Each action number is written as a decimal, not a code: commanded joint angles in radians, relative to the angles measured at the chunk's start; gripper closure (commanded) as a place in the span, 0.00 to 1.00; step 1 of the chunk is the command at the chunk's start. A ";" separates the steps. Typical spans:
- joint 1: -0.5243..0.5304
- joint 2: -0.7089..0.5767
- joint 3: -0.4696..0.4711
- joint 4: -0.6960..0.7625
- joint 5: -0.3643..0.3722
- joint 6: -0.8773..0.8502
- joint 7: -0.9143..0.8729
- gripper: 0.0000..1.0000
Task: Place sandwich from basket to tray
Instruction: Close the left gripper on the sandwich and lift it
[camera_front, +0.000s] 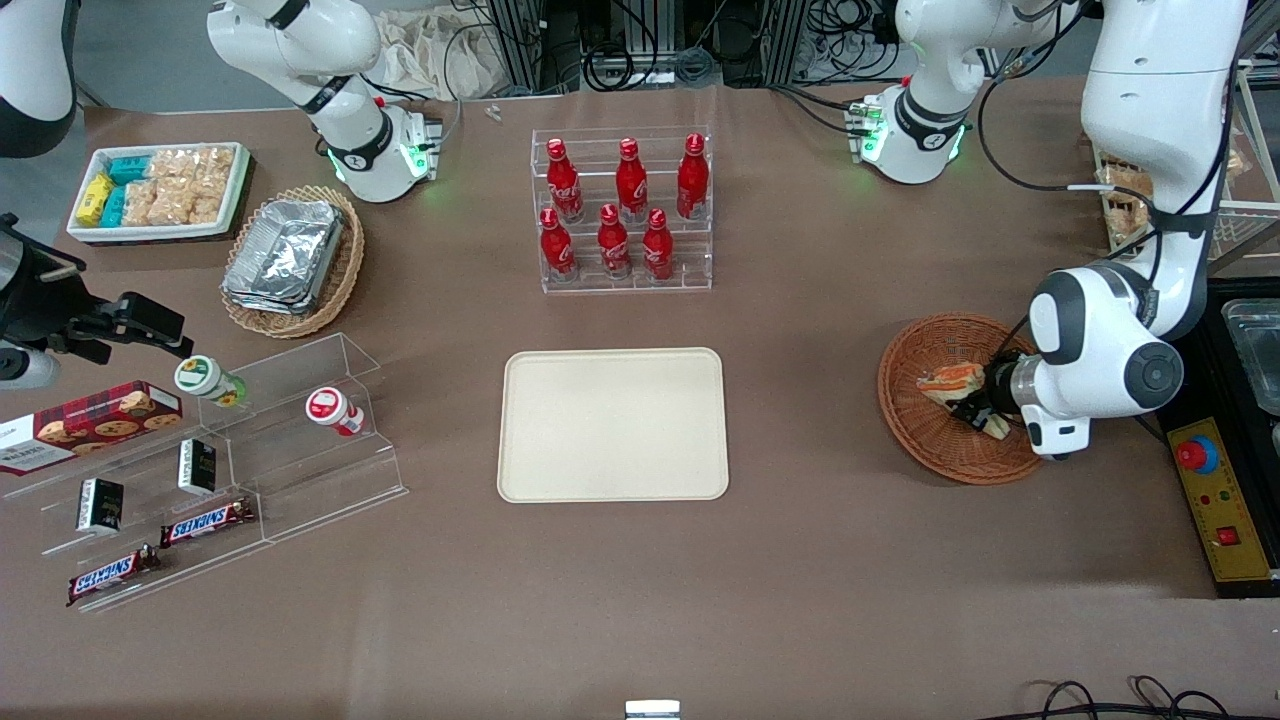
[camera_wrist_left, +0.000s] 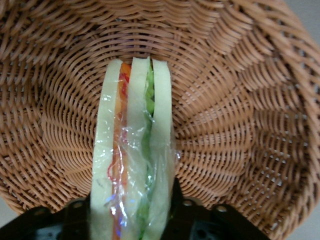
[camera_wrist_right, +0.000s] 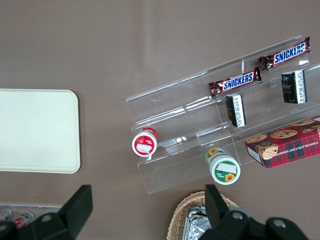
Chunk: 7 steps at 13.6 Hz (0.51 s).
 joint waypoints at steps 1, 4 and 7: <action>-0.003 -0.093 0.003 0.001 0.005 -0.071 -0.010 1.00; 0.003 -0.254 0.003 0.070 0.012 -0.306 0.064 1.00; -0.009 -0.349 -0.008 0.153 0.009 -0.477 0.177 1.00</action>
